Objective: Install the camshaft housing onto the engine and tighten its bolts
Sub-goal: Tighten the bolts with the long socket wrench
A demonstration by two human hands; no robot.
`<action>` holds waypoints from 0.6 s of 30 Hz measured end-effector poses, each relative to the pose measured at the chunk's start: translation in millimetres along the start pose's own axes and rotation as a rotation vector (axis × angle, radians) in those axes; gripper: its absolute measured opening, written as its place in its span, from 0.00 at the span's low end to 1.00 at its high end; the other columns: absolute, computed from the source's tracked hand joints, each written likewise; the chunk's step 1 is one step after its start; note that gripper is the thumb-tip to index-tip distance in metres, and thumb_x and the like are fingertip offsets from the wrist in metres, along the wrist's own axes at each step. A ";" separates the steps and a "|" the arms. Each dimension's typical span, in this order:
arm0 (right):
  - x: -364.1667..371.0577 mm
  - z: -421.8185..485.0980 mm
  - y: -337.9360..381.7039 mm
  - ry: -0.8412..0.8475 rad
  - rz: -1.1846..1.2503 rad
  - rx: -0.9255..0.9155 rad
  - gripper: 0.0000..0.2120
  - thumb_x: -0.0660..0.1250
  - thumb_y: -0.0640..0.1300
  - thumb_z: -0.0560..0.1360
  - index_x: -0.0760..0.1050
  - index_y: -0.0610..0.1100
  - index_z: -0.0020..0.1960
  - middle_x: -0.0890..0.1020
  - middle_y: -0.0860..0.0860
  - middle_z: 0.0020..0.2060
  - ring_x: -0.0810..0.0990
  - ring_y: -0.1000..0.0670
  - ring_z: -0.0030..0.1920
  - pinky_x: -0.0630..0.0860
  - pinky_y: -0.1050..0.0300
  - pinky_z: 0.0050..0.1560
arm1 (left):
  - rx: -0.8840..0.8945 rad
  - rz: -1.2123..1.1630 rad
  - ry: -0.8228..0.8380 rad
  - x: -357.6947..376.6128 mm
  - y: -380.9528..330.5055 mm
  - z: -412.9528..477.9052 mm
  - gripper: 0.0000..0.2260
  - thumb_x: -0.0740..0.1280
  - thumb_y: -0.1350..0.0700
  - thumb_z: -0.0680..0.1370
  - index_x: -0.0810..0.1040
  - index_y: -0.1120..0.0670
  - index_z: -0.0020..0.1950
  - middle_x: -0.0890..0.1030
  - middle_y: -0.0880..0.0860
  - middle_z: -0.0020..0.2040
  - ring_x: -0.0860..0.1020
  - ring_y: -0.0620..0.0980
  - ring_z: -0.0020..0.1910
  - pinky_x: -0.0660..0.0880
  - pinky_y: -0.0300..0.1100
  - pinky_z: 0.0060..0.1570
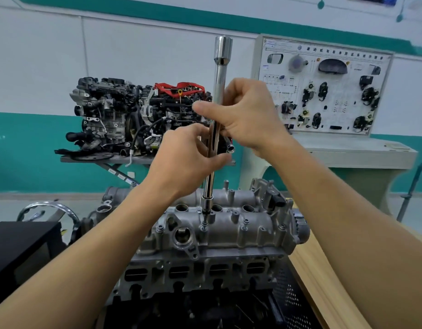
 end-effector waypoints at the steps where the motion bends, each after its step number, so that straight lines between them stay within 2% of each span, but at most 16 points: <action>1: 3.3 -0.8 3.4 -0.016 -0.052 -0.030 0.19 0.81 0.52 0.67 0.75 0.42 0.40 0.76 0.49 0.32 0.75 0.52 0.33 0.76 0.53 0.36 | -0.009 0.021 0.004 0.4 -0.9 0.9 0.10 0.78 0.48 0.71 0.80 0.50 0.45 0.82 0.48 0.32 0.80 0.43 0.32 0.79 0.39 0.36; 3: 9.9 -1.7 5.4 0.041 -0.048 -0.012 0.17 0.78 0.55 0.70 0.77 0.43 0.42 0.77 0.50 0.35 0.74 0.54 0.35 0.75 0.55 0.40 | -0.033 0.016 0.073 3.9 -2.0 2.3 0.05 0.75 0.53 0.75 0.81 0.53 0.45 0.84 0.51 0.36 0.82 0.49 0.34 0.82 0.50 0.39; 4: 11.2 -1.4 4.4 0.108 0.003 0.035 0.15 0.75 0.54 0.73 0.78 0.43 0.44 0.79 0.49 0.37 0.76 0.54 0.37 0.76 0.55 0.43 | -0.058 -0.034 0.136 5.9 -1.3 3.1 0.02 0.72 0.56 0.77 0.81 0.53 0.47 0.84 0.53 0.39 0.83 0.49 0.34 0.83 0.51 0.38; 6: 11.9 -3.6 0.7 0.296 0.196 0.134 0.08 0.69 0.49 0.79 0.80 0.45 0.47 0.84 0.48 0.43 0.81 0.51 0.43 0.79 0.47 0.53 | -0.122 -0.184 0.286 8.6 0.4 3.0 0.04 0.67 0.60 0.81 0.79 0.53 0.54 0.85 0.54 0.48 0.86 0.49 0.40 0.84 0.51 0.38; 8: 9.2 -6.2 0.0 0.411 0.328 0.155 0.06 0.64 0.42 0.82 0.80 0.45 0.50 0.86 0.48 0.45 0.83 0.47 0.47 0.79 0.44 0.58 | -0.201 -0.326 0.417 10.8 3.0 1.6 0.09 0.64 0.61 0.82 0.76 0.54 0.61 0.83 0.53 0.56 0.85 0.49 0.49 0.85 0.52 0.43; 9: 7.6 -6.2 0.1 0.410 0.341 0.138 0.08 0.63 0.39 0.82 0.80 0.44 0.50 0.87 0.48 0.45 0.84 0.47 0.46 0.80 0.45 0.57 | -0.225 -0.359 0.445 11.4 3.6 0.6 0.10 0.64 0.61 0.82 0.75 0.54 0.63 0.82 0.53 0.58 0.85 0.50 0.51 0.84 0.53 0.44; 11: 6.6 -5.1 -0.7 0.324 0.328 0.105 0.07 0.66 0.37 0.80 0.81 0.44 0.47 0.87 0.47 0.41 0.84 0.49 0.43 0.83 0.50 0.50 | -0.211 -0.328 0.412 11.3 4.2 0.5 0.08 0.68 0.58 0.81 0.76 0.53 0.60 0.82 0.54 0.56 0.85 0.50 0.50 0.85 0.52 0.42; 13: 5.9 -3.6 -2.4 0.174 0.258 0.085 0.03 0.74 0.39 0.75 0.81 0.44 0.44 0.86 0.48 0.37 0.84 0.51 0.39 0.83 0.54 0.43 | -0.141 -0.184 0.263 8.7 3.0 -0.3 0.05 0.73 0.53 0.77 0.79 0.51 0.51 0.85 0.54 0.47 0.84 0.49 0.41 0.84 0.50 0.37; 14: 5.0 -2.6 -4.2 0.092 0.189 0.065 0.06 0.77 0.42 0.72 0.80 0.45 0.43 0.85 0.49 0.36 0.83 0.52 0.37 0.82 0.55 0.42 | -0.112 -0.107 0.181 6.6 3.4 -1.6 0.06 0.75 0.51 0.75 0.80 0.50 0.47 0.85 0.53 0.42 0.83 0.50 0.36 0.83 0.51 0.37; 16: 4.1 -1.3 -4.7 -0.012 0.055 0.021 0.12 0.80 0.48 0.68 0.79 0.45 0.43 0.83 0.51 0.35 0.80 0.53 0.36 0.81 0.54 0.42 | -0.081 -0.020 0.075 4.7 5.0 -5.4 0.08 0.77 0.48 0.73 0.82 0.50 0.43 0.84 0.51 0.35 0.82 0.51 0.34 0.82 0.52 0.38; 18: 4.5 -2.0 -4.3 0.004 0.025 0.040 0.13 0.78 0.52 0.71 0.81 0.44 0.46 0.83 0.51 0.38 0.81 0.54 0.39 0.80 0.56 0.45 | -0.059 0.009 0.081 7.6 6.1 -6.0 0.04 0.74 0.51 0.76 0.81 0.49 0.45 0.84 0.51 0.36 0.83 0.52 0.36 0.81 0.53 0.41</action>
Point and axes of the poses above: each hand's wrist, its own z-axis towards the middle knuckle, its own x-axis out of the palm, y = z × x, the point moved 6 cm from there along z, towards the middle knuckle
